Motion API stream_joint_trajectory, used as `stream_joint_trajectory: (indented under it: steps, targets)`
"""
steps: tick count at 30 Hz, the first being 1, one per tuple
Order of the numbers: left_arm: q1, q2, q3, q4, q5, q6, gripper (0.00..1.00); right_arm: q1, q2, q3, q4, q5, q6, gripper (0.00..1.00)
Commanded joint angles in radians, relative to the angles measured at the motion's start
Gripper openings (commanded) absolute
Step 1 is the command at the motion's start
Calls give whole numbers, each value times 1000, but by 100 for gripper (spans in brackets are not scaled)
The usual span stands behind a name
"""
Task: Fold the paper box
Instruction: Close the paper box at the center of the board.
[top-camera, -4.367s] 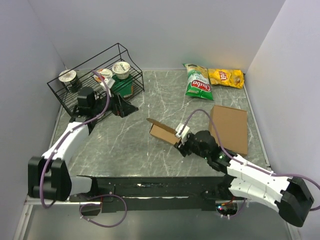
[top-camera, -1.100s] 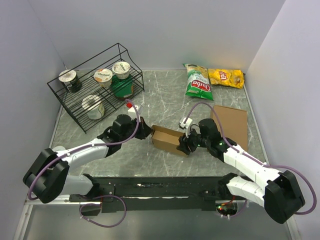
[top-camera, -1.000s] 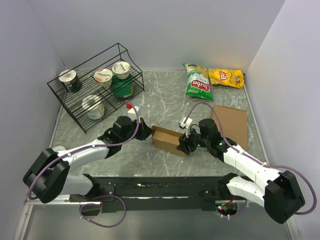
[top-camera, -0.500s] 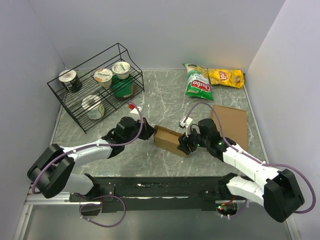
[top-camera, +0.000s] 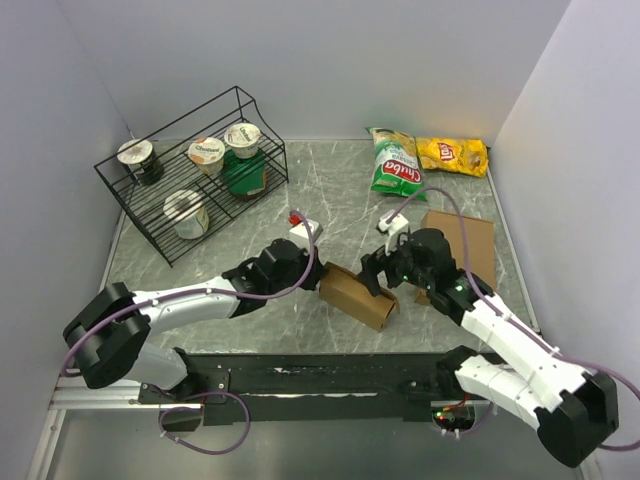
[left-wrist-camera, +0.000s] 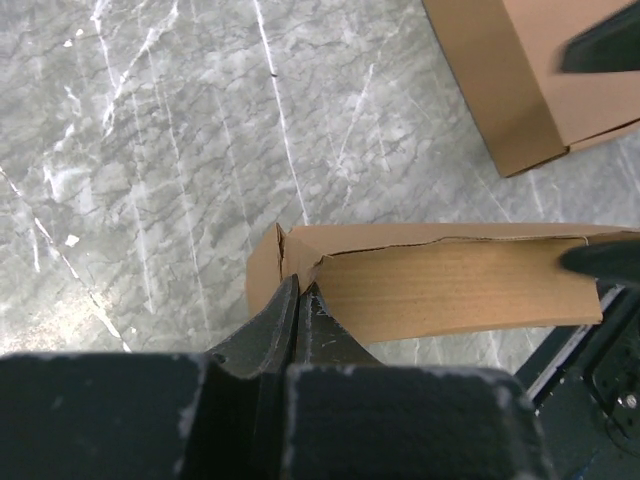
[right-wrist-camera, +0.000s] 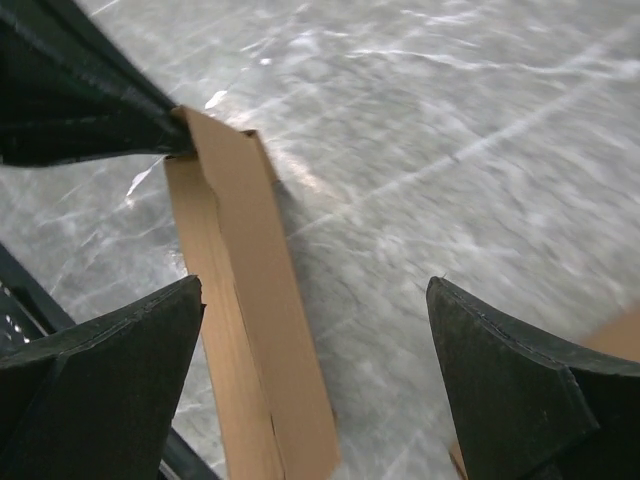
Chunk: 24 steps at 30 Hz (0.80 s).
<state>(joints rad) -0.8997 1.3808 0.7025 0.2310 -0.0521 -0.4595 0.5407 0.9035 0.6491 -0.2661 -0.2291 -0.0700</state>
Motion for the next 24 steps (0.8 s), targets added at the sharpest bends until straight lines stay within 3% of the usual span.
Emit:
stream_joint_trajectory:
  steps: [1,6,10,16,24]
  targets:
    - [-30,52,12,-202,-52,18,1,-8,-74,92,-188,175,131,99]
    - [-54,50,46,-271,-126,-4,1,-12,-115,159,-465,160,251,88]
    - [-64,49,60,-315,-183,-40,1,-2,-192,193,-526,112,337,71]
    - [-74,29,49,-349,-258,-71,1,-4,-149,238,-703,155,389,70]
    - [-82,17,63,-358,-273,-62,1,-1,-154,170,-592,73,404,61]
